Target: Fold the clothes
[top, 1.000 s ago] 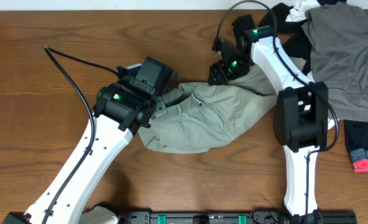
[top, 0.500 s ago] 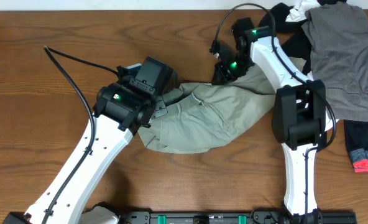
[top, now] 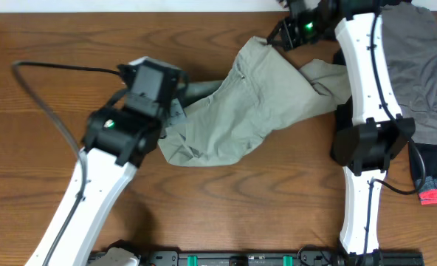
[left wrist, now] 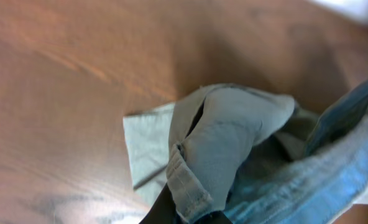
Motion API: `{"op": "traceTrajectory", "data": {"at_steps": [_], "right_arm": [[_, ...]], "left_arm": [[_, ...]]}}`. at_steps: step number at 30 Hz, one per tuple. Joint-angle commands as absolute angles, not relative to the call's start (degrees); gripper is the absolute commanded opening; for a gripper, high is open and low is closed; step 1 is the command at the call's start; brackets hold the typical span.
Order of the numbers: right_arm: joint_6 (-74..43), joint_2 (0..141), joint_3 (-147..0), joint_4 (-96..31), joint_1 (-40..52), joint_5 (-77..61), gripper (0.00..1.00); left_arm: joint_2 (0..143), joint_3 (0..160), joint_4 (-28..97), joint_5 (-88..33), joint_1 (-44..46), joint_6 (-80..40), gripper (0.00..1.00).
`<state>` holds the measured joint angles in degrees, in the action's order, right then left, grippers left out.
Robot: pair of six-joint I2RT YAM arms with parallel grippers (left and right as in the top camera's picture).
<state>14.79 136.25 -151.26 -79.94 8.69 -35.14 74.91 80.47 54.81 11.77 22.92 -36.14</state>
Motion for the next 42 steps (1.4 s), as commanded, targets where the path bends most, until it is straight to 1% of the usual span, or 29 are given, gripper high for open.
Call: {"op": "traceTrajectory", "data": {"at_steps": [1,6,10,15,20,21,22,24,25,27,31,33,36,42], "right_arm": [[15.5,135.3,-156.4,-81.5,8.3,-33.6,0.01],[15.4,135.3,-162.2,-83.1,6.7,-32.8,0.01],[14.6,135.3,-163.0,-86.9,5.6,-31.1,0.01],[14.7,135.3,-160.4,-94.1,5.7,-29.4,0.01],[15.7,135.3,-156.3,-94.1,7.6,-30.9,0.02],[15.9,135.3,-154.8,-92.9,8.4,-31.2,0.07],[15.9,135.3,-153.2,-91.5,9.1,-31.6,0.15],[15.9,135.3,-149.4,-86.9,10.8,-32.3,0.35],[15.9,135.3,-147.3,-84.4,11.6,-33.0,0.42],[14.6,135.3,-142.3,-77.6,13.6,-34.9,0.53],[10.7,135.3,-132.6,-62.9,17.8,-38.2,0.67],[9.6,135.3,-128.7,-56.8,19.8,-39.7,0.72],[9.0,135.3,-123.5,-50.1,23.2,-39.9,0.76],[8.8,135.4,-116.4,-41.7,27.7,-39.2,0.83]], "left_arm": [[70.8,80.6,52.5,12.5,20.3,-32.3,0.06],[66.9,80.6,48.1,12.5,15.6,-30.2,0.06],[65.6,80.6,49.2,11.9,13.7,-30.2,0.06],[68.1,80.6,53.9,3.1,13.7,-30.3,0.06],[72.7,80.6,58.0,-2.6,14.0,-30.3,0.06],[74.0,80.6,58.9,-3.3,14.1,-30.2,0.06],[75.0,80.6,59.5,-3.6,14.2,-30.2,0.06],[76.9,80.6,60.5,-3.9,14.3,-30.3,0.06],[77.5,80.6,60.6,-3.9,14.3,-30.3,0.06],[78.1,80.6,60.4,-3.9,14.3,-30.3,0.06],[77.5,80.6,59.0,-3.9,14.3,-30.5,0.06],[77.1,80.6,58.8,-3.9,14.3,-30.5,0.06],[76.6,80.6,59.0,-3.9,14.3,-30.5,0.06],[75.4,80.6,59.1,-3.9,14.3,-30.4,0.06]]}}
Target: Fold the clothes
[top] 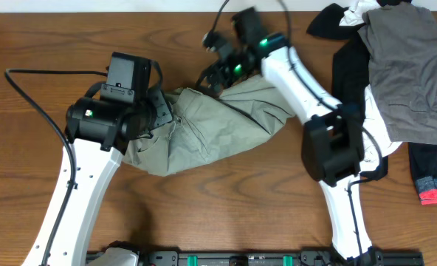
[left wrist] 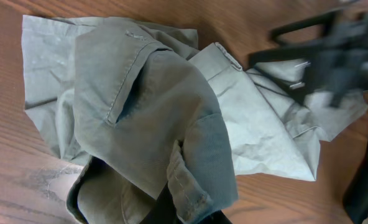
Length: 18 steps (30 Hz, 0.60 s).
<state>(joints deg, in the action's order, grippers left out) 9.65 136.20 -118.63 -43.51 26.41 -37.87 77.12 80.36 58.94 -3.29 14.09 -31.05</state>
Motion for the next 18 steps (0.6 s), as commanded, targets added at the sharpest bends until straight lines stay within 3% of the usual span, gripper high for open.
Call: {"op": "traceTrajectory", "data": {"at_steps": [1,7,9,11,14,16,18], "right_arm": [[8.8,135.5,-115.6,-40.6,28.1,-39.3,0.83],[8.5,138.3,-113.5,-37.1,30.5,-39.3,0.86],[7.9,139.8,-113.5,-36.7,31.0,-39.5,0.81],[7.7,140.6,-113.5,-36.6,31.2,-40.0,0.62],[7.4,140.3,-114.0,-36.2,30.8,-40.1,0.15],[7.3,140.0,-115.7,-36.5,29.9,-40.6,0.02],[7.1,139.8,-118.4,-37.9,28.7,-40.8,0.02]], "left_arm": [[75.3,80.6,59.1,-3.9,14.3,-30.5,0.06],[74.9,80.6,59.1,-3.9,14.3,-30.4,0.06],[74.9,80.6,59.2,-3.9,14.3,-30.4,0.05],[74.9,80.6,59.4,-3.9,14.3,-30.4,0.06],[74.9,80.6,59.4,-3.9,14.3,-30.2,0.06],[74.9,80.6,59.3,-3.9,14.3,-30.2,0.06],[74.9,80.6,59.3,-3.8,14.3,-30.0,0.06]]}}
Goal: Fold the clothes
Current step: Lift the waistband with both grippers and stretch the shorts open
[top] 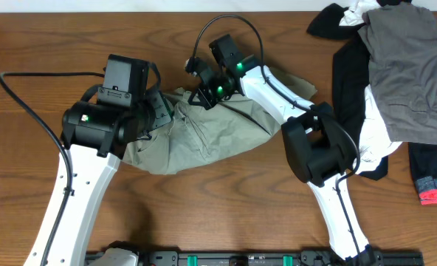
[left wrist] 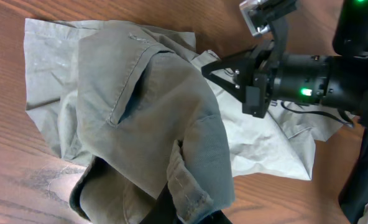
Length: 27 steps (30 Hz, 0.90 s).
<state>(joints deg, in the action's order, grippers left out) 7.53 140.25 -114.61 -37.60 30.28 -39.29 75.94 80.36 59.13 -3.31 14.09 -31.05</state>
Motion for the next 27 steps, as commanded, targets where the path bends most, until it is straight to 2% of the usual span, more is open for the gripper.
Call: {"op": "traceTrajectory", "data": {"at_steps": [1,9,15,20,27], "right_arm": [[7.1,139.7,-120.1,-38.9,27.9,-40.8,0.02],[8.0,138.9,-140.0,-53.2,20.5,-41.0,0.02],[10.9,136.1,-154.3,-65.3,15.4,-40.7,0.02],[11.9,131.4,-160.7,-72.0,12.2,-38.0,0.01],[11.9,119.6,-161.6,-75.8,10.1,-28.7,0.01]], "left_arm": [[74.9,80.6,59.3,-3.6,14.3,-29.7,0.06],[72.3,80.6,58.1,0.9,13.1,-28.5,0.06],[66.0,80.6,52.9,1.1,8.9,-27.3,0.06],[60.4,80.9,46.6,1.2,5.9,-25.0,0.06],[54.7,84.6,39.9,3.7,4.7,-22.0,0.06]]}}
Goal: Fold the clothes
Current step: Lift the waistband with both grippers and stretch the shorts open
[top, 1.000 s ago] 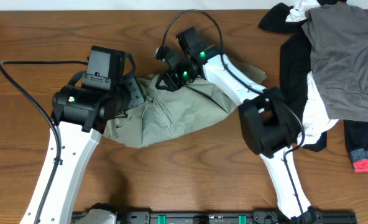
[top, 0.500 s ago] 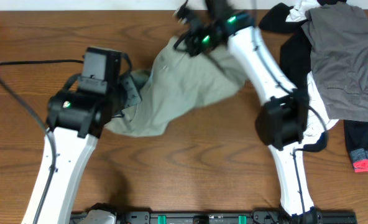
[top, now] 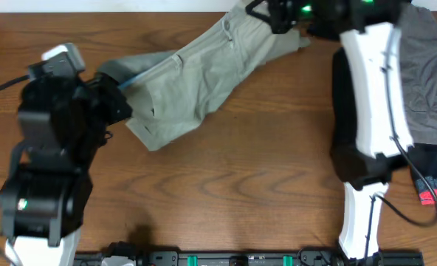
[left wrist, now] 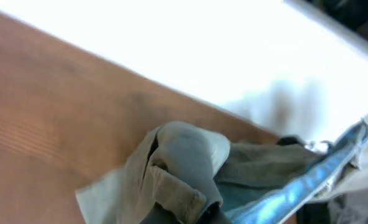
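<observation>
Olive-grey trousers (top: 204, 70) hang stretched in a diagonal band across the far half of the table. Their left end is bunched in my left gripper (top: 121, 83), which is shut on the cloth; in the left wrist view the folded hem (left wrist: 178, 186) sits pinched at the jaws, with the table far below. The trousers' right end runs up to my right gripper (top: 276, 16) at the far edge, which is shut on the fabric there. A lower flap (top: 159, 129) of the trousers rests on the wood.
A pile of other clothes lies at the right: a grey garment (top: 425, 59), black cloth (top: 344, 111) under the right arm, and a red-edged item (top: 436, 196). The left arm's body (top: 49, 162) looms large over the left side. Bare wooden table (top: 241, 192) fills the front.
The trousers were bunched mid-table with both grippers close together. Now the left gripper is further left and higher, the right gripper is at the far right, and the trousers are stretched between them.
At first the trousers lay spread, left gripper holding one end, right gripper at the far end. Then the right gripper was near the left one and the cloth bunched up. Now the grippers are apart again and the trousers hang taut.
</observation>
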Motion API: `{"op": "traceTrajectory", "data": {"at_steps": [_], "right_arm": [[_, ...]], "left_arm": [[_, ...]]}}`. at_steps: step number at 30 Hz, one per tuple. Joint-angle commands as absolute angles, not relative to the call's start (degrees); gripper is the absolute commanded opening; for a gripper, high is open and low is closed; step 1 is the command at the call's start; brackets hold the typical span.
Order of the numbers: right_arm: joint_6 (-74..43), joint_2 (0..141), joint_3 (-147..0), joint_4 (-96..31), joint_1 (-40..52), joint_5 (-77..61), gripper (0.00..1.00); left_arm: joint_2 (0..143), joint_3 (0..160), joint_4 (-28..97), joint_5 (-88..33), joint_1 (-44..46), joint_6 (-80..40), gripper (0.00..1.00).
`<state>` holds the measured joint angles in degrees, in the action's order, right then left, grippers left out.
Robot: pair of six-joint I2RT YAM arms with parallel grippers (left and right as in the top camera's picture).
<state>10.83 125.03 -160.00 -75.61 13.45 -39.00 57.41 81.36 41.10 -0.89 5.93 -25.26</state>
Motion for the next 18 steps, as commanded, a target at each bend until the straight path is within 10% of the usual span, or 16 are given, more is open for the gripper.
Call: {"op": "traceTrajectory", "data": {"at_steps": [1,18], "right_arm": [[11.9,117.7,-161.6,-76.3,10.1,-27.1,0.02],[2.0,103.0,-161.3,-86.1,10.9,-20.2,0.02]], "left_arm": [[54.0,85.1,39.0,3.7,4.7,-22.0,0.06],[49.7,99.1,41.2,5.7,4.7,-14.6,0.06]]}}
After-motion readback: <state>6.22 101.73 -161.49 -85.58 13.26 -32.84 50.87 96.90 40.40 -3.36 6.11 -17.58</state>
